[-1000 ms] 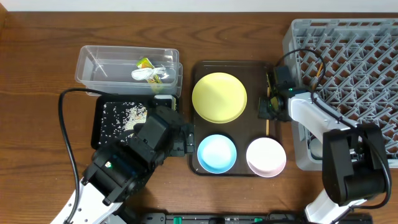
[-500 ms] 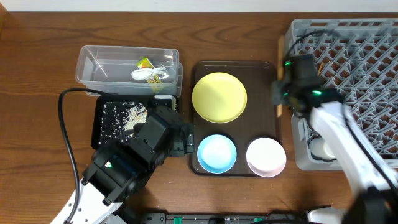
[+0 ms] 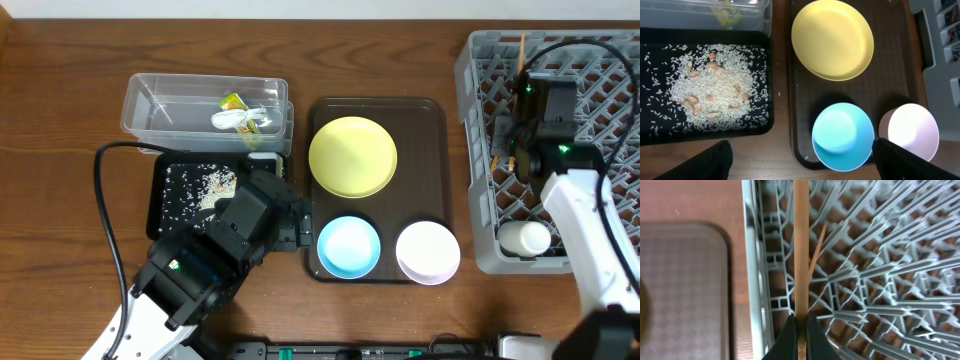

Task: Sort waste into correct bins and load items into the dishwasher rack
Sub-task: 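Place the second chopstick into the dish rack and release, then move the right gripper down toward the pink bowl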

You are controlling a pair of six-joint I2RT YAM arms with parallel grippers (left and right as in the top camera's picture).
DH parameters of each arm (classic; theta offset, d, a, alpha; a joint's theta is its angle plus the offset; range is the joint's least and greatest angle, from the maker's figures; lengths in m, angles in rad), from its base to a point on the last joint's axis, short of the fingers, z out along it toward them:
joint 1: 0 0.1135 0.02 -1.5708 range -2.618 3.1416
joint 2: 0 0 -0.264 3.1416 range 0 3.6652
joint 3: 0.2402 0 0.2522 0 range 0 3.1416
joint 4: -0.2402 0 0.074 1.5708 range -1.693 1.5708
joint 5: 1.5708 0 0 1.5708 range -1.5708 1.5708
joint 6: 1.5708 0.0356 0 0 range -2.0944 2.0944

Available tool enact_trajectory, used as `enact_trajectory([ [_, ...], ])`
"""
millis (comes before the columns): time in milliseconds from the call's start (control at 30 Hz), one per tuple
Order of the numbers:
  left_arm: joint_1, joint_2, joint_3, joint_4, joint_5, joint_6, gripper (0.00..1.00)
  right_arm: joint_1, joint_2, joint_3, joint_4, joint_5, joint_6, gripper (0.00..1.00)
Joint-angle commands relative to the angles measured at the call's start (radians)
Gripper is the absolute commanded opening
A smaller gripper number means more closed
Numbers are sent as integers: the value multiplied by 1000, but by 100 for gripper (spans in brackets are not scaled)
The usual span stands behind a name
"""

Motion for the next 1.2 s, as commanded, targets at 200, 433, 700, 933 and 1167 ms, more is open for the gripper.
enact_trajectory([
  [200, 5, -5, 11, -2, -16, 6, 91, 2, -31, 4, -13, -49, 48, 60],
  [433, 5, -5, 11, -2, -16, 6, 91, 55, -217, 4, -72, -339, 48, 59],
  [700, 5, -5, 11, -2, -16, 6, 91, 224, -228, 0, -166, -447, 56, 52],
  [933, 5, -5, 11, -2, -16, 6, 91, 274, -226, 0, -402, -383, 180, 50],
  [1167, 5, -5, 11, -2, -16, 6, 91, 288, -227, -62, -612, -353, 186, 53],
])
